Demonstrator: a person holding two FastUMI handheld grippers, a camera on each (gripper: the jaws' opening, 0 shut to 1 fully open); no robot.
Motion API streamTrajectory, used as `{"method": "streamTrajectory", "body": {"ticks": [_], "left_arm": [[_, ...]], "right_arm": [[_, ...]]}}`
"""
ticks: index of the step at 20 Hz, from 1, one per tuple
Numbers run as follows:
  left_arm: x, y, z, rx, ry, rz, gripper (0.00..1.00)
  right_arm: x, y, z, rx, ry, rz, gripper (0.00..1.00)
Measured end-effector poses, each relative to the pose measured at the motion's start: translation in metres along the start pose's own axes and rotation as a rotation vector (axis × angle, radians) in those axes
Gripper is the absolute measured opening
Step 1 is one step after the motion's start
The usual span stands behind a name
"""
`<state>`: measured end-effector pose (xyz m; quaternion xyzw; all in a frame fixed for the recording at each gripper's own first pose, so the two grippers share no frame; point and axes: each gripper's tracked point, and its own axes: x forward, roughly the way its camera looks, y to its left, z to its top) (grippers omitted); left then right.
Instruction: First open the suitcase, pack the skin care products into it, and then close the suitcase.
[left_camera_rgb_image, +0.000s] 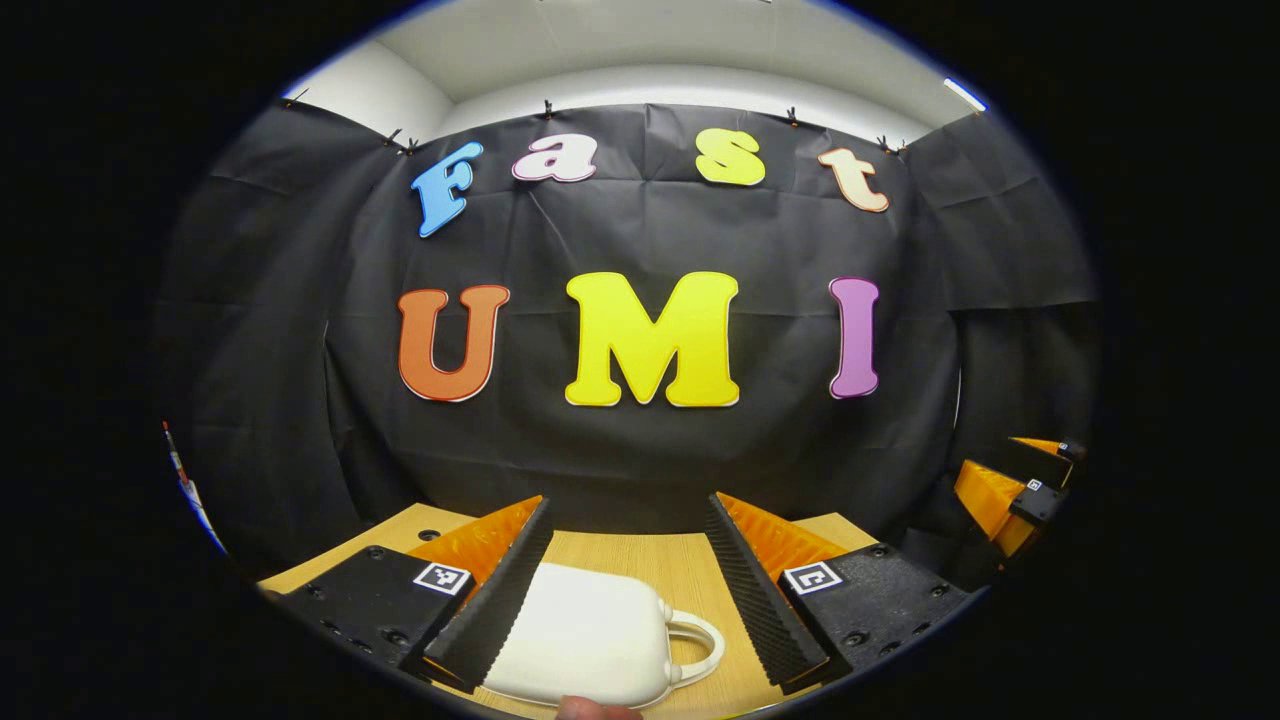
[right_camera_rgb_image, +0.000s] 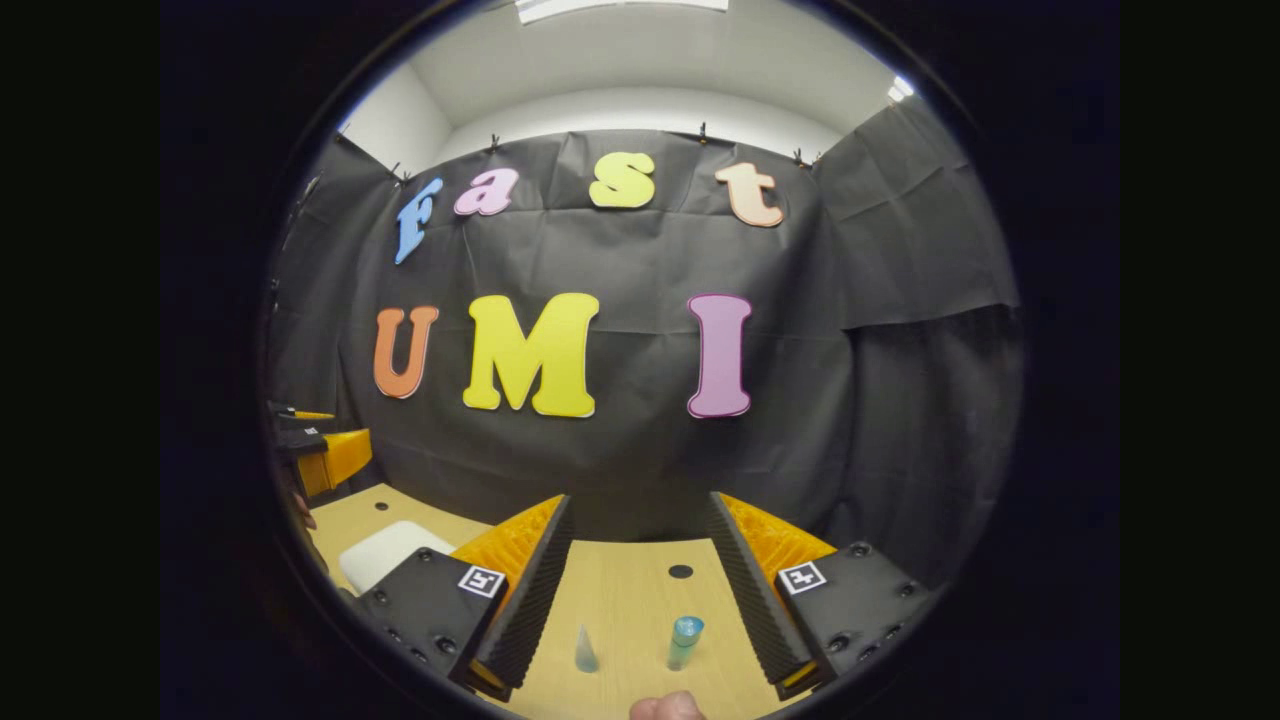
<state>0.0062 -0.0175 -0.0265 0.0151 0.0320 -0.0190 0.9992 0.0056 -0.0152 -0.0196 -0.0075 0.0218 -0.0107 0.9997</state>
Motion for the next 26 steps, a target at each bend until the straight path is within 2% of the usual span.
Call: {"method": "streamTrajectory", "body": {"ticks": [7, 13, 16, 21, 24, 26], "left_arm": [[0.015, -0.034, -0.06, 0.165, 0.12, -0.079, 0.98], [0.022, -0.095, -0.141, 0.433, 0.26, -0.215, 0.99], [0.021, -0.111, -0.185, 0.551, 0.337, -0.261, 0.99], [0.025, -0.105, -0.256, 0.733, 0.498, -0.256, 0.96], [0.031, -0.094, -0.28, 0.821, 0.576, -0.239, 0.94], [0.039, -0.092, -0.288, 0.845, 0.598, -0.234, 0.85]], "right_arm": [[0.001, -0.027, -0.025, -0.027, 0.056, -0.024, 0.81], [0.002, -0.079, -0.046, -0.044, 0.103, -0.083, 0.8], [0.003, -0.103, -0.056, -0.054, 0.123, -0.099, 0.81], [0.01, -0.123, -0.073, -0.006, 0.149, -0.096, 0.8], [0.015, -0.128, -0.082, 0.002, 0.164, -0.089, 0.8], [0.015, -0.129, -0.084, 0.014, 0.165, -0.079, 0.8]]}}
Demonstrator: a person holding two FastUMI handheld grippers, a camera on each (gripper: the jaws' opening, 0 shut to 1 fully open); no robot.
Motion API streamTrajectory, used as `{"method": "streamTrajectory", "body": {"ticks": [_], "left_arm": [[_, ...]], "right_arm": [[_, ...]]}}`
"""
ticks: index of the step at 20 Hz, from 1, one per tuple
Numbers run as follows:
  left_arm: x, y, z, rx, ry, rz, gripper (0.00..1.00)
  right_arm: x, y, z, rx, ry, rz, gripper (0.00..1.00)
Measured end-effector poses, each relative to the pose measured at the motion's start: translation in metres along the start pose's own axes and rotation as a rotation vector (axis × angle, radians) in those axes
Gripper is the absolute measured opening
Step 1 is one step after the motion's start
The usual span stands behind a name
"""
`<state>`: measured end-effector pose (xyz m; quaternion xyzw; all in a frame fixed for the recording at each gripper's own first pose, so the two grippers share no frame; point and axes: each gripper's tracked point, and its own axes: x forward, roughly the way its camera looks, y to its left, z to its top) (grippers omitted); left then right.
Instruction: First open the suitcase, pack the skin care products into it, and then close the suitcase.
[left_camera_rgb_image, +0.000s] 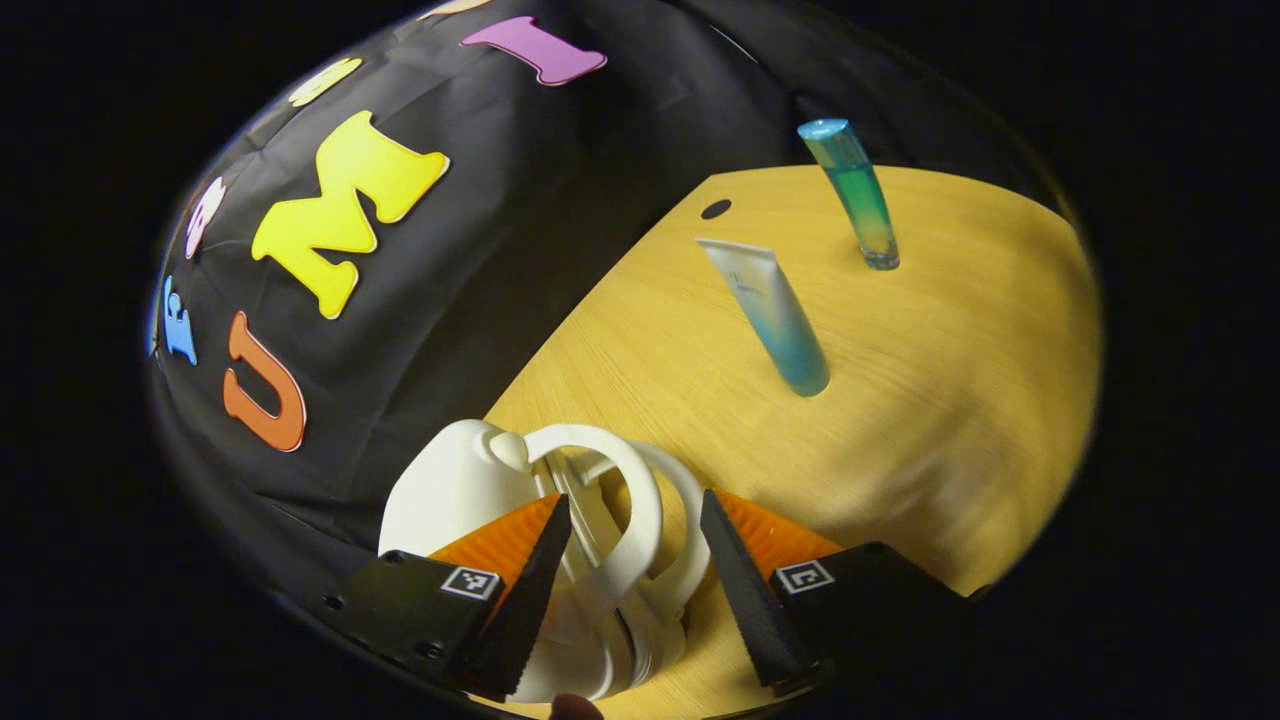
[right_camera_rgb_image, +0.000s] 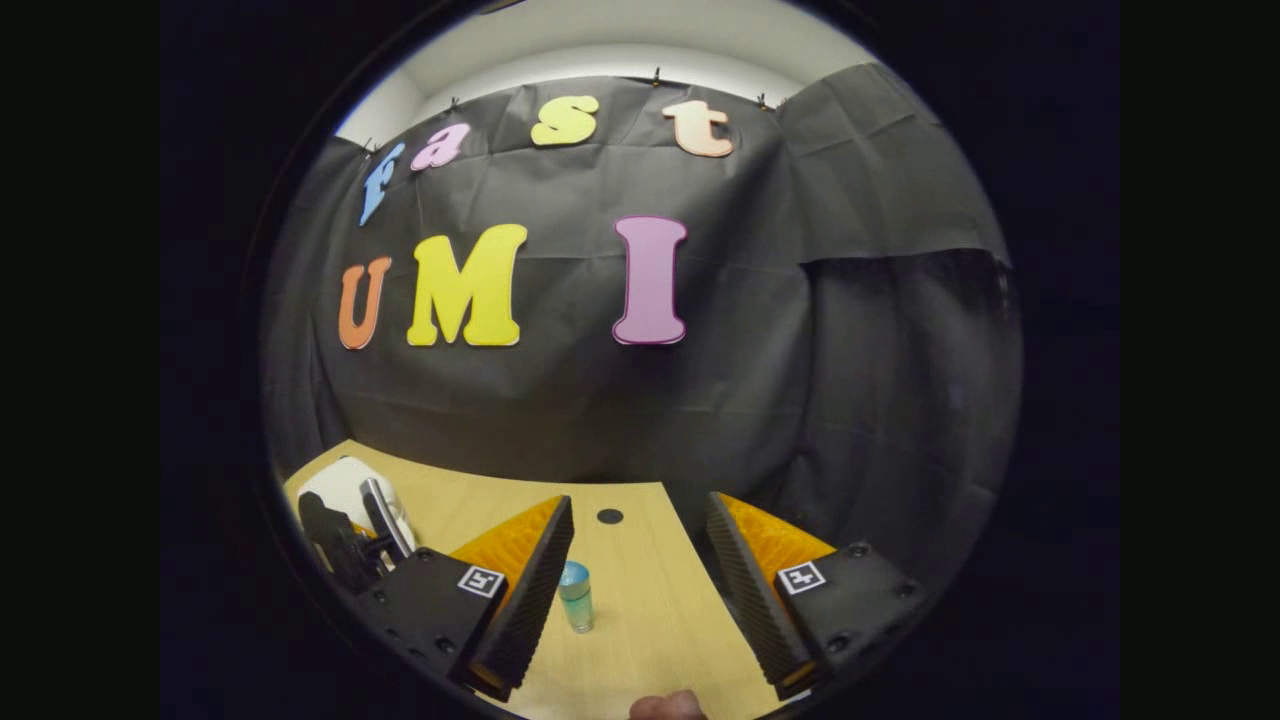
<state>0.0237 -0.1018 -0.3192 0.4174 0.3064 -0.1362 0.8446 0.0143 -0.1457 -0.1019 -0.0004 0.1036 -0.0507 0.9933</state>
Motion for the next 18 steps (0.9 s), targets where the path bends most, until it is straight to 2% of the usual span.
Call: {"method": "streamTrajectory", "body": {"ticks": [6, 7, 10, 12, 15, 18], "left_arm": [[0.009, 0.002, -0.007, 0.032, 0.072, 0.012, 0.48], [0.01, -0.001, -0.008, 0.025, 0.081, -0.002, 0.39], [0.008, -0.003, 0.0, 0.03, 0.058, -0.022, 0.33], [0.002, -0.001, 0.005, 0.021, 0.044, -0.034, 0.24], [-0.013, 0.009, 0.019, -0.059, 0.01, -0.041, 0.12], [-0.034, 0.028, 0.028, -0.151, -0.022, -0.044, 0.05]], "right_arm": [[-0.002, -0.003, -0.004, -0.02, -0.001, 0.016, 0.81], [-0.004, -0.004, -0.005, -0.026, -0.003, 0.014, 0.81], [-0.015, -0.004, 0.001, -0.054, -0.016, -0.012, 0.81], [-0.027, -0.002, 0.006, -0.068, -0.03, -0.037, 0.8], [-0.036, 0.009, 0.01, -0.075, -0.041, -0.053, 0.81], [-0.043, 0.023, 0.021, -0.08, -0.062, -0.052, 0.81]]}}
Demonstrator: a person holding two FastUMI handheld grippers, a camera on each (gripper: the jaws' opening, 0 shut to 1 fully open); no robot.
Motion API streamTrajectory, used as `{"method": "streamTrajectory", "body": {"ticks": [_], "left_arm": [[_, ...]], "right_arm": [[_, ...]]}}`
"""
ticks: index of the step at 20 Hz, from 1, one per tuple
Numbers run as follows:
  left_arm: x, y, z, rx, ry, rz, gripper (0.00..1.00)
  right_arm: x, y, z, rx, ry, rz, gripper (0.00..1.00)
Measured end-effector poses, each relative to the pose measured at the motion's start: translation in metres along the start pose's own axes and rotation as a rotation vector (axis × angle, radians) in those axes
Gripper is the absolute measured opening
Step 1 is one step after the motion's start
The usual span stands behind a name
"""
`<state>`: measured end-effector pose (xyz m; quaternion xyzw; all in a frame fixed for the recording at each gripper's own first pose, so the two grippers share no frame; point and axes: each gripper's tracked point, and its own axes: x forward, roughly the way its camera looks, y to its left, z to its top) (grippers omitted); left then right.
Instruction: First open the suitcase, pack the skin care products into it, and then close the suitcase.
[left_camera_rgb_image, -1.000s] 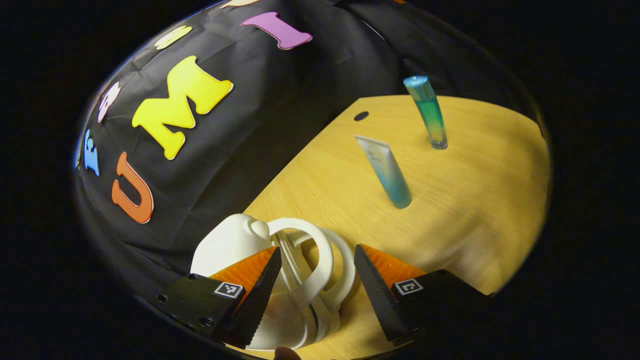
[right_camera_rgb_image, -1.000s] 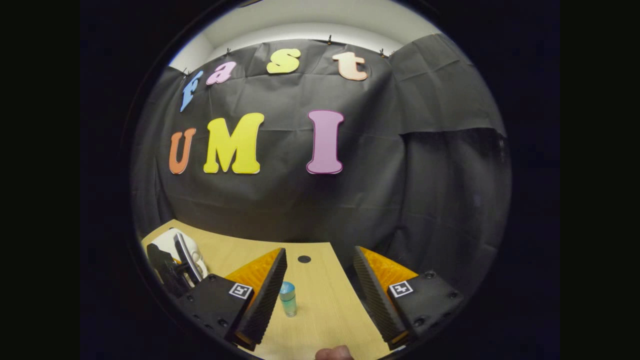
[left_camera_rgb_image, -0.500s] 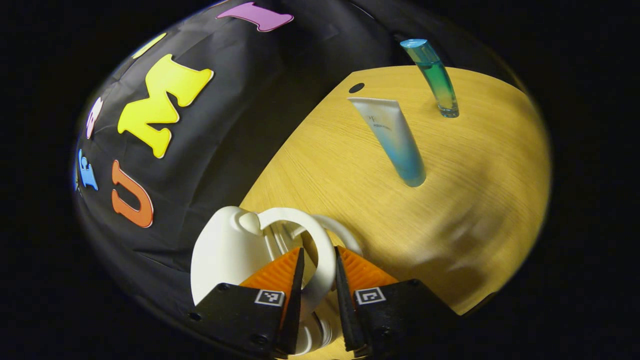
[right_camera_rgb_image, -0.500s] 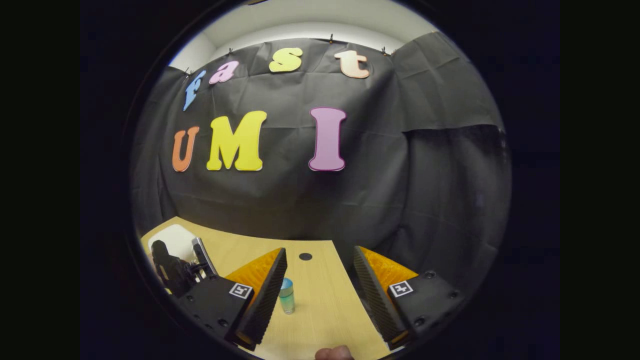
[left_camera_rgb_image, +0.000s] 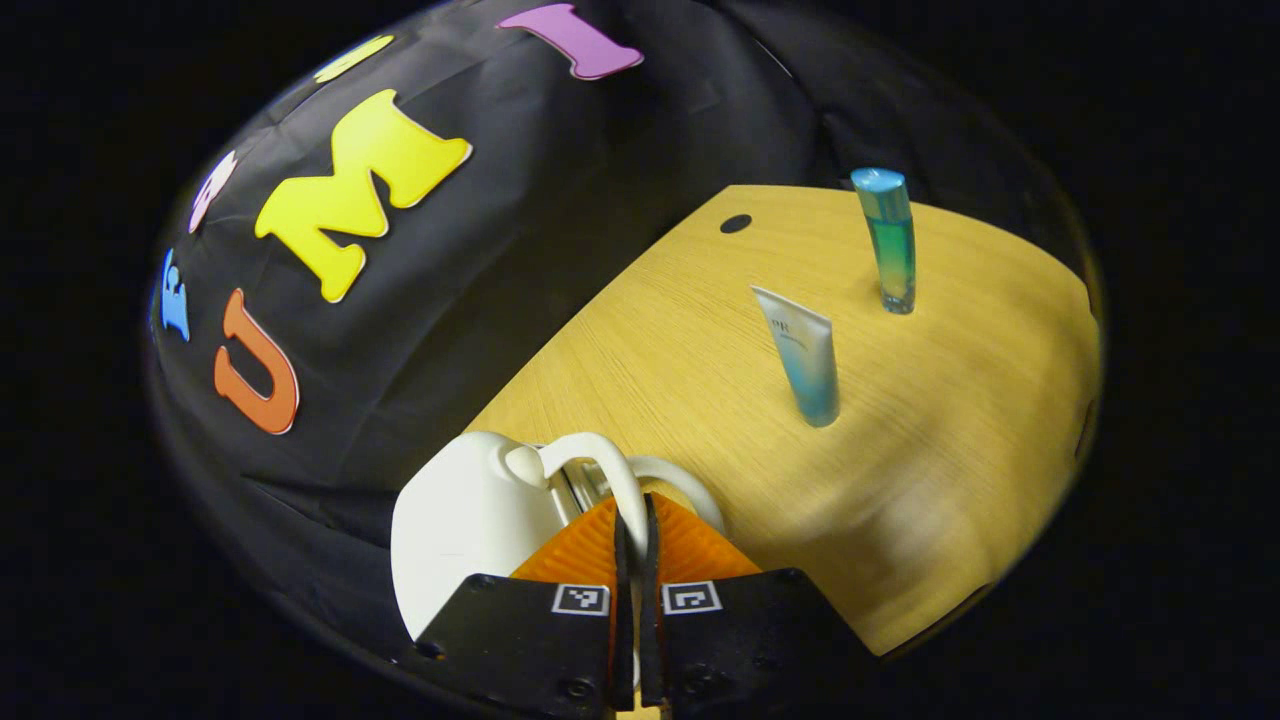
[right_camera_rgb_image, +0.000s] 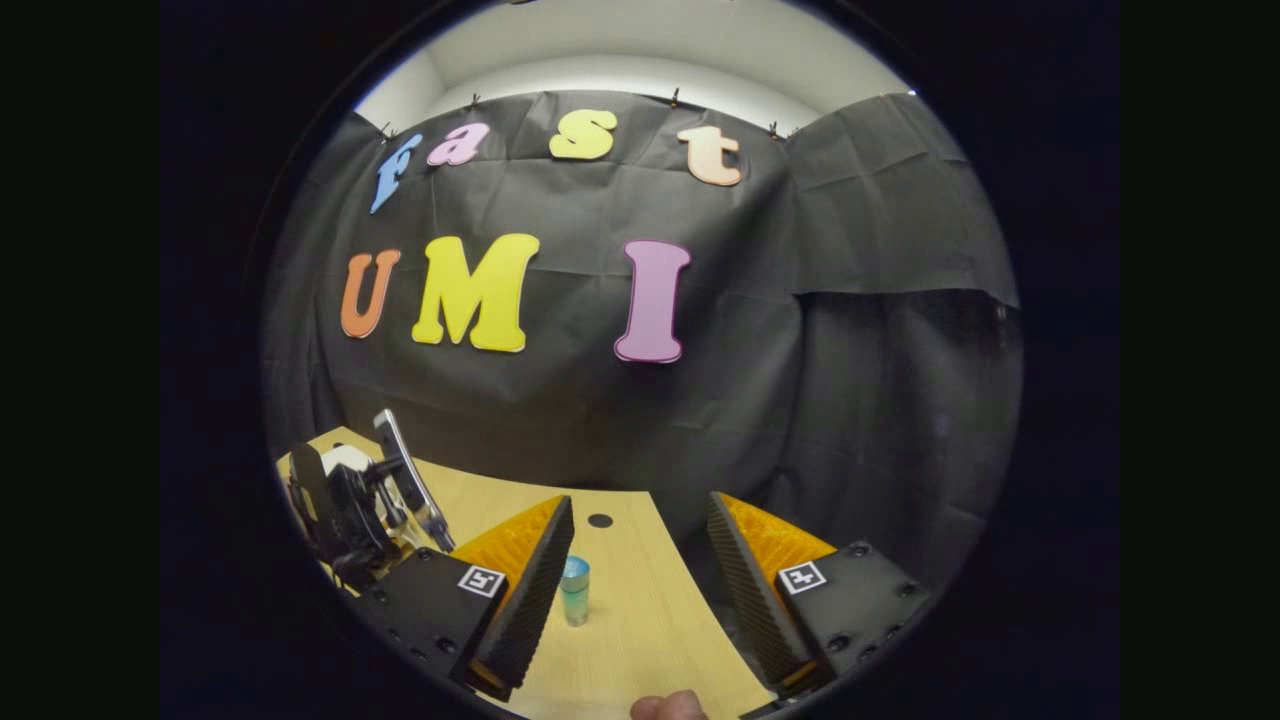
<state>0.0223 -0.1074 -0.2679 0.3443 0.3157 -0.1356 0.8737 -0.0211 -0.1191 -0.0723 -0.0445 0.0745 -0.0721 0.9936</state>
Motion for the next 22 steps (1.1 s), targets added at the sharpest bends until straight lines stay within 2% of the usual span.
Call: {"method": "streamTrajectory", "body": {"ticks": [5, 8, 10, 12, 14, 18, 22], "left_arm": [[-0.048, 0.062, 0.031, -0.181, -0.134, 0.004, 0.04], [-0.067, 0.112, 0.034, -0.326, -0.193, -0.07, 0.04], [-0.084, 0.16, 0.027, -0.382, -0.24, -0.05, 0.03], [-0.099, 0.213, 0.01, -0.414, -0.297, 0.005, 0.03], [-0.108, 0.265, -0.016, -0.451, -0.344, 0.052, 0.03], [-0.101, 0.353, -0.092, -0.547, -0.349, 0.141, 0.04], [-0.068, 0.398, -0.186, -0.798, -0.323, 0.16, 0.04]], "right_arm": [[-0.001, 0.029, 0.034, 0.003, -0.063, 0.017, 0.8], [-0.003, 0.064, 0.05, -0.003, -0.091, 0.069, 0.81], [-0.008, 0.084, 0.062, -0.03, -0.113, 0.104, 0.8], [-0.014, 0.1, 0.071, -0.046, -0.129, 0.123, 0.8], [-0.018, 0.113, 0.072, -0.053, -0.122, 0.133, 0.8], [-0.028, 0.13, 0.083, -0.091, -0.131, 0.122, 0.81], [-0.031, 0.14, 0.07, -0.097, -0.076, 0.087, 0.8]]}}
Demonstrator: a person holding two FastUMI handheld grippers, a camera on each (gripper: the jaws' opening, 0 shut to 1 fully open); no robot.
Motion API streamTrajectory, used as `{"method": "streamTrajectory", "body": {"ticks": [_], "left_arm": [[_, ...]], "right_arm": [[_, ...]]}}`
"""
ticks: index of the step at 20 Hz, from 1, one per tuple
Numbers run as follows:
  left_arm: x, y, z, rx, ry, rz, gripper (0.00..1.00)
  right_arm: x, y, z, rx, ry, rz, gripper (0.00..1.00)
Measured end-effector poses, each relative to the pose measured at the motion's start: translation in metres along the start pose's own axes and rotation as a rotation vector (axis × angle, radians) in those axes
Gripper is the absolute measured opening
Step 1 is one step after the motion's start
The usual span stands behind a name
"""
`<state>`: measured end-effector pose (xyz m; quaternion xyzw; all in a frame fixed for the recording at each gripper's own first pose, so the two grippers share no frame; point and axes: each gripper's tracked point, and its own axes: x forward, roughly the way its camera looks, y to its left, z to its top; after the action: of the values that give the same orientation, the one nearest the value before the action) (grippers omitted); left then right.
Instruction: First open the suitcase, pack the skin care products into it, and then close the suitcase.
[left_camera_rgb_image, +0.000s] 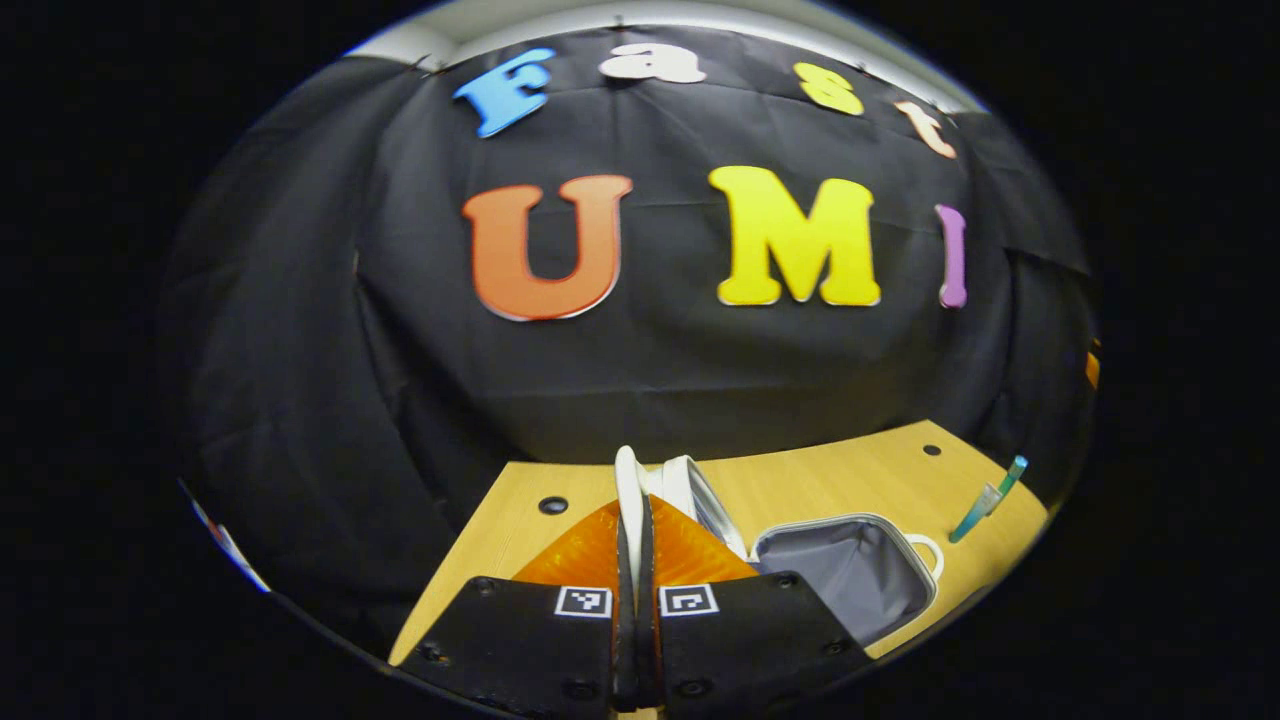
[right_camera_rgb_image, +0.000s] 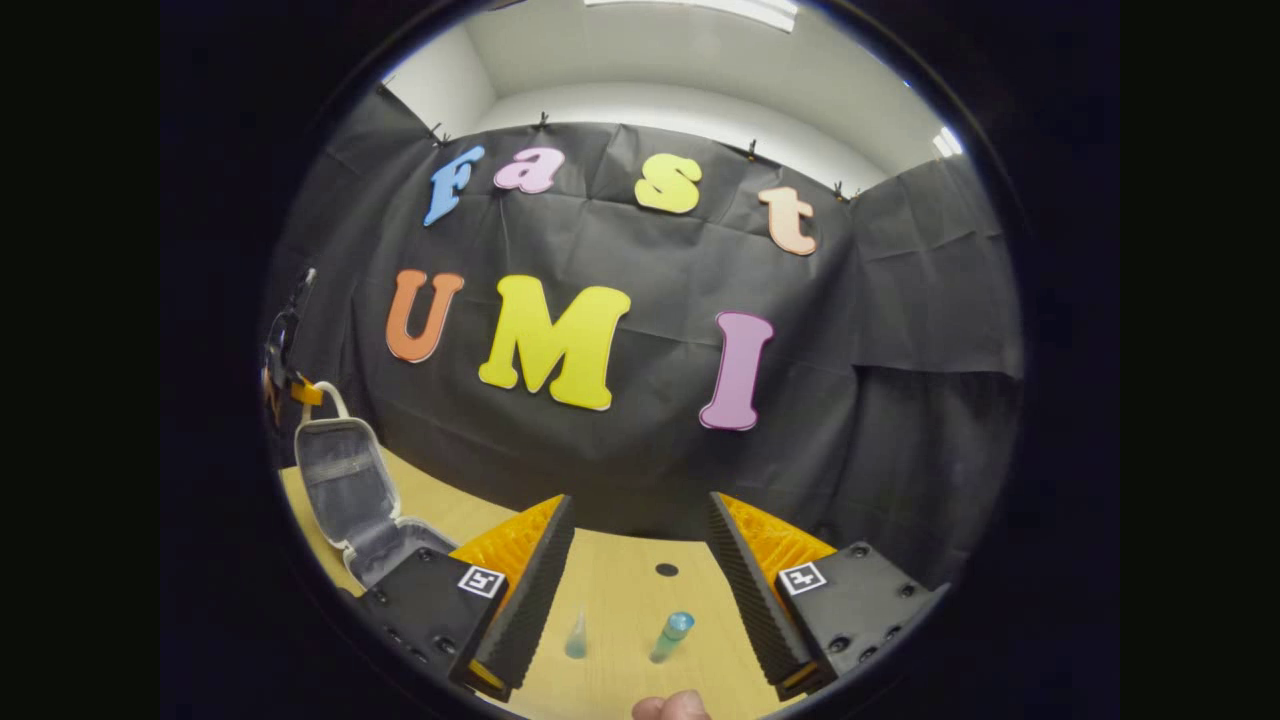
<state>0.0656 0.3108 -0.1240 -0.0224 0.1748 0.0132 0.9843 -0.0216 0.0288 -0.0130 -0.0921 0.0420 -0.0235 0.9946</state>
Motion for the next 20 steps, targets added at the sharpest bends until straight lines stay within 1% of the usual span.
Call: {"method": "streamTrajectory", "body": {"ticks": [2, 4, 5, 6, 7, 10, 12, 13, 14, 15, 16, 17, 19, 20], "left_arm": [[0.016, 0.036, -0.04, -0.1, 0.041, 0.022, 0.04], [0.034, 0.059, -0.086, -0.18, 0.098, 0.012, 0.04], [0.044, 0.07, -0.124, -0.251, 0.156, 0.005, 0.04], [0.056, 0.074, -0.161, -0.323, 0.228, 0.009, 0.04], [0.056, 0.074, -0.178, -0.389, 0.264, -0.015, 0.04], [0.059, 0.078, -0.197, -0.439, 0.311, -0.005, 0.07], [0.056, 0.078, -0.205, -0.404, 0.344, -0.004, 0.16], [0.049, 0.081, -0.208, -0.357, 0.351, 0.027, 0.29], [0.05, 0.085, -0.203, -0.314, 0.338, 0.041, 0.43], [0.047, 0.086, -0.191, -0.279, 0.311, 0.059, 0.48], [0.045, 0.084, -0.181, -0.248, 0.296, 0.074, 0.65], [0.039, 0.081, -0.168, -0.208, 0.28, 0.096, 0.77], [0.025, 0.061, -0.137, -0.125, 0.22, 0.094, 0.99], [0.018, 0.05, -0.122, -0.079, 0.185, 0.097, 0.99]], "right_arm": [[-0.004, 0.006, -0.005, -0.025, 0.023, -0.013, 0.81], [-0.008, 0.01, -0.004, -0.066, 0.032, -0.025, 0.8], [-0.009, 0.013, -0.005, -0.084, 0.039, -0.027, 0.8], [-0.009, 0.025, -0.005, -0.104, 0.047, -0.02, 0.8], [-0.009, 0.037, -0.005, -0.116, 0.054, -0.005, 0.8], [-0.009, 0.052, -0.003, -0.129, 0.057, 0.024, 0.81], [-0.007, 0.054, -0.002, -0.126, 0.053, 0.028, 0.8], [-0.006, 0.053, -0.003, -0.119, 0.054, 0.028, 0.8], [-0.004, 0.053, -0.005, -0.11, 0.056, 0.028, 0.8], [-0.001, 0.052, -0.007, -0.098, 0.062, 0.028, 0.8], [0.001, 0.05, -0.008, -0.093, 0.062, 0.027, 0.8], [0.003, 0.045, -0.008, -0.091, 0.057, 0.018, 0.8], [0.007, 0.035, -0.009, -0.06, 0.047, 0.003, 0.8], [0.009, 0.029, -0.01, -0.044, 0.044, -0.007, 0.8]]}}
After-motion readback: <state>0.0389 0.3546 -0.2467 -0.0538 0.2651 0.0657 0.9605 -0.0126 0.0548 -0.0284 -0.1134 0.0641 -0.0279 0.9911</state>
